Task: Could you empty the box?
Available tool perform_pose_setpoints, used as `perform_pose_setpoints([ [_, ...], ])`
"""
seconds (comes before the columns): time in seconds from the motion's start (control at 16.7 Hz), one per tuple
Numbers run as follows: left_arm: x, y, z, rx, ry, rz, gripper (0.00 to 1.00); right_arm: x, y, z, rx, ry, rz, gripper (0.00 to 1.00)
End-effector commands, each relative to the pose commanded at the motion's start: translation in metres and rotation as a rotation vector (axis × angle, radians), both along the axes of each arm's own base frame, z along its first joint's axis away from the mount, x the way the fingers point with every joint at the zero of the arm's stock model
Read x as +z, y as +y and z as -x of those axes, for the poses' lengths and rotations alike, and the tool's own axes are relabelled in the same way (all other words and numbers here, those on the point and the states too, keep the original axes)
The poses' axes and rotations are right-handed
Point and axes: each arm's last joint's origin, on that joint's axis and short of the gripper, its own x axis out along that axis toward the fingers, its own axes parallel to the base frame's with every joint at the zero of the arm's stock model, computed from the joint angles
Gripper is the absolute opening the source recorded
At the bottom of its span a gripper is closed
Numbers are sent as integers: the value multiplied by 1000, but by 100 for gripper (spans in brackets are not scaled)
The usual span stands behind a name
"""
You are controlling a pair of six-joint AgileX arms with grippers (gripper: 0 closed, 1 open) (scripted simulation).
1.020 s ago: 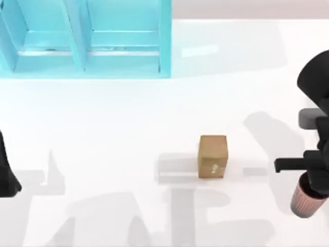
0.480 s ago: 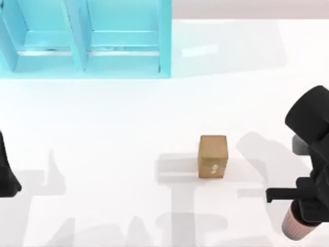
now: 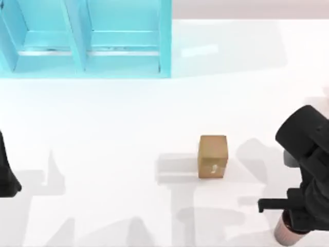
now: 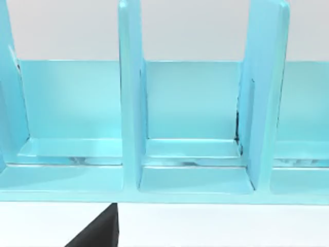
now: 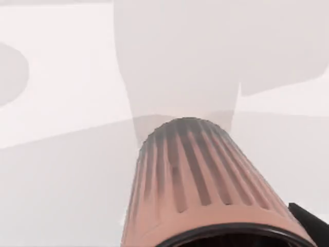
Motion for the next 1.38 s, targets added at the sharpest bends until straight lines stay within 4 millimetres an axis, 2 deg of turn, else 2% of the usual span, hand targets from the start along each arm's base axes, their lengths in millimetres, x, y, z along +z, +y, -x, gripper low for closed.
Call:
perform_pose_setpoints([
  [0.12,0,0,0,0,0,0,100,-6,0,0,0,-1,0,0],
  [0.36,0,0,0,0,0,0,100,-7,0,0,0,-1,0,0],
  [1.14,0,0,0,0,0,0,100,-7,0,0,0,-1,0,98],
  [1.38,0,0,0,0,0,0,100,-7,0,0,0,-1,0,100],
])
